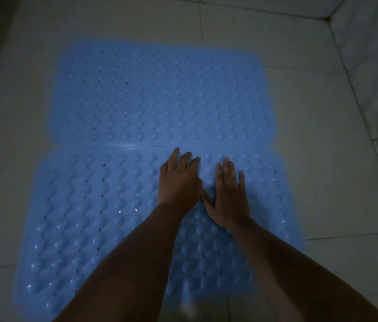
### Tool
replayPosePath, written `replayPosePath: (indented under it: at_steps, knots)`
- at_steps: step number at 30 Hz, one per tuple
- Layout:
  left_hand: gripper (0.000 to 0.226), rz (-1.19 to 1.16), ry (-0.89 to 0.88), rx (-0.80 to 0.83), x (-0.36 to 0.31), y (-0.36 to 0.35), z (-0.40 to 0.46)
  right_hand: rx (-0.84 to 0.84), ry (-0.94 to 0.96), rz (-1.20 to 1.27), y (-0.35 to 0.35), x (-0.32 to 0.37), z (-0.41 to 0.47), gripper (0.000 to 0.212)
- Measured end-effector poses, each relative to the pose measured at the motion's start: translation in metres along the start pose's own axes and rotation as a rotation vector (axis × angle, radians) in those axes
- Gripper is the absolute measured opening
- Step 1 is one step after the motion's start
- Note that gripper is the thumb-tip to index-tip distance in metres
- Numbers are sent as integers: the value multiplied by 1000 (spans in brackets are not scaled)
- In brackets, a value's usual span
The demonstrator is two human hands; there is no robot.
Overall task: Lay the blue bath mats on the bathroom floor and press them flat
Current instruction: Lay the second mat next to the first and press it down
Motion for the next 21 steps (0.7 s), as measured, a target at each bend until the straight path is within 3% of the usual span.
replayPosePath:
  at_steps: [6,17,19,21]
  knots:
    - [58,96,-46,-43,8,-4,2,-90,17,66,5,3,0,87]
    - [51,46,-28,-105,6,6,4,1,-32,182,10,-5,6,85]
    - [52,40,-27,-87,0,3,-1,-87,-64,193,30,-10,18,69]
    - [53,13,-39,-72,-9,-1,-7,-60,-139,207,56,-20,35,45]
Point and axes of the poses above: each hand's wrist, its own z-axis towards the middle knuckle, its own y-axis out of the back of the hand, x = y × z, the point moved 8 cm from there along z, towards the middle knuckle
